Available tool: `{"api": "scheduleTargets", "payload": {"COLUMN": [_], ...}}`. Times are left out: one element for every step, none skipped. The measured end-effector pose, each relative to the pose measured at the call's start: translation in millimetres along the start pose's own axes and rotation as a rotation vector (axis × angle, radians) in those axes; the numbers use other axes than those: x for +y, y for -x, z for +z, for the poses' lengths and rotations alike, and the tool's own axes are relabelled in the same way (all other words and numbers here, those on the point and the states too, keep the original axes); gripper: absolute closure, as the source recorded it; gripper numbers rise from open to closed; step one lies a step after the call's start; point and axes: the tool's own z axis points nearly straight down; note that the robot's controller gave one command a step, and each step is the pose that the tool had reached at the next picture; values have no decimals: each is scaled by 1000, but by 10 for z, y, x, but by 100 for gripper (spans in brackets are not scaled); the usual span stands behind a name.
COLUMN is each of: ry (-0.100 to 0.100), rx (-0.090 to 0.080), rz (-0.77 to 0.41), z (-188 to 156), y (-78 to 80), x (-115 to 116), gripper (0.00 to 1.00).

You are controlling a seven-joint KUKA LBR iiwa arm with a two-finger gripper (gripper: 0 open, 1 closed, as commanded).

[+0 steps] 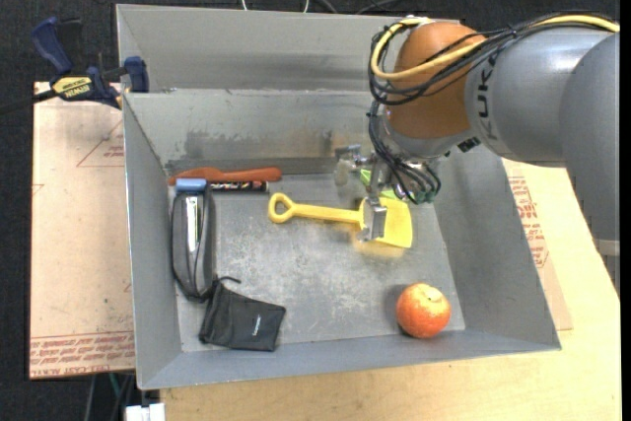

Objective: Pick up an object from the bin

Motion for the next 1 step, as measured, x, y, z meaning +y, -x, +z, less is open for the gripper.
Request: {"api": "scheduleTargets", "payload": {"ry": [0], "rx": [0], "rz": [62], "z": [-54], "y": [-44], "x": [-24], "gripper": [0]}}
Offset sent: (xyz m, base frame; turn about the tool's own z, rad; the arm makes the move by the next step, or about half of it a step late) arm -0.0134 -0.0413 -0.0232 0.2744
